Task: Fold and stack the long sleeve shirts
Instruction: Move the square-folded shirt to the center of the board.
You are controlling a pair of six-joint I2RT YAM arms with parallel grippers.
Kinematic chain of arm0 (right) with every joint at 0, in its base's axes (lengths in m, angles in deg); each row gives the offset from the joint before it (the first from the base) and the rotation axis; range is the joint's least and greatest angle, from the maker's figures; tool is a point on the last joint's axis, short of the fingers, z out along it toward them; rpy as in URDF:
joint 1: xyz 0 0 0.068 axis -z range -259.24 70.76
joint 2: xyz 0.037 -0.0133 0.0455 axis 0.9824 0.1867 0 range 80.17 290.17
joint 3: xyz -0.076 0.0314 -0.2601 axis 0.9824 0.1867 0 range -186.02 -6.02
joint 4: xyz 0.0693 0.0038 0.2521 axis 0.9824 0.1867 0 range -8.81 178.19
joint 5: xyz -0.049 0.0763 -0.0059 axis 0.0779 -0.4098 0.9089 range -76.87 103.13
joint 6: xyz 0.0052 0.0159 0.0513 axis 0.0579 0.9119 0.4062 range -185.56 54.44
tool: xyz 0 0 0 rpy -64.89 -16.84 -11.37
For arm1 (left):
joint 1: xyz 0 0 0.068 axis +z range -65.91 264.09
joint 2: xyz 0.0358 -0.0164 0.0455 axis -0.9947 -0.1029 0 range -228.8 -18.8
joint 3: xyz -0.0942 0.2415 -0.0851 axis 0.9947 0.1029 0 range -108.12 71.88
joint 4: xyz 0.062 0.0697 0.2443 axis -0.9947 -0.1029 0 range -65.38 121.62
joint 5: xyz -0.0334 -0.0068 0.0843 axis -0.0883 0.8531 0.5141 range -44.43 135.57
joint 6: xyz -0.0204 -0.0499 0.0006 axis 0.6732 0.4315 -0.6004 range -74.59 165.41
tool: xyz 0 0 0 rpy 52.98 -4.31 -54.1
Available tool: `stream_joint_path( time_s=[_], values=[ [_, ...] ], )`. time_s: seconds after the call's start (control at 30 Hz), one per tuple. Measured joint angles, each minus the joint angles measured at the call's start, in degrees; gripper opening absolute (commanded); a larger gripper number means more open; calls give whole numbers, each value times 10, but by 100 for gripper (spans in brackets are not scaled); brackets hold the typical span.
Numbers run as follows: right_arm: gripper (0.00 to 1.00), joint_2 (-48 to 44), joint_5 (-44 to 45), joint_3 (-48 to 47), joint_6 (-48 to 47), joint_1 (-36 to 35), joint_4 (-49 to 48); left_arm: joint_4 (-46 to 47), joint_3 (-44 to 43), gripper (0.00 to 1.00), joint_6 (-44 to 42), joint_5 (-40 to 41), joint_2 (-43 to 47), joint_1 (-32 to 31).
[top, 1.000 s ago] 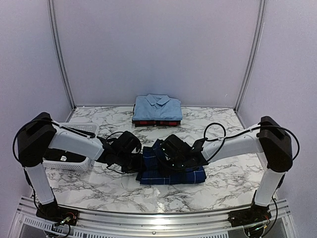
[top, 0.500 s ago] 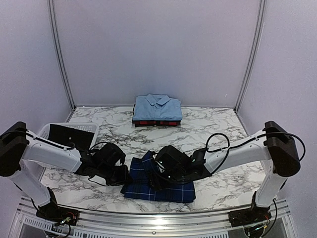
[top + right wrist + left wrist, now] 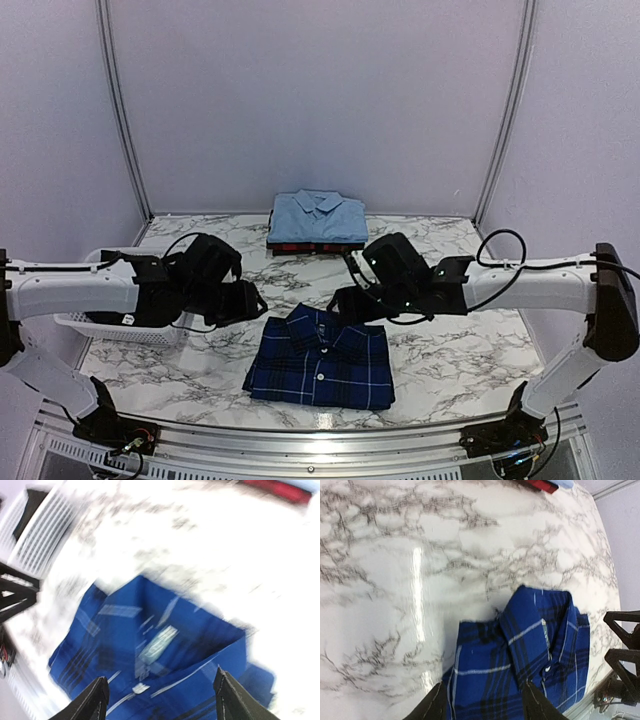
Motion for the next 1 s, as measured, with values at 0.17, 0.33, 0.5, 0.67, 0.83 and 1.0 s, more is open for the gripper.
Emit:
stream_joint_path(
  time_s=[0.17,0.33,0.5,0.67,0.83,1.0],
  values=[
    [64,5,-13,-3,-38,103,-19,-11,-90,55,-62,7,-63,78],
    [57,41,-53,-27,-62,196,-50,-10,-192,50,-131,9,-176,135],
    [46,116,-125,-56,-61,282,-106,0,-269,39,-171,-1,-276,173],
    [36,197,-207,-72,-38,348,-162,32,-289,33,-169,-36,-344,217],
    [29,294,-275,-125,-9,386,-199,73,-296,31,-154,-76,-395,255],
    [28,367,-314,-191,21,391,-212,96,-362,30,-155,-108,-459,262]
  ],
)
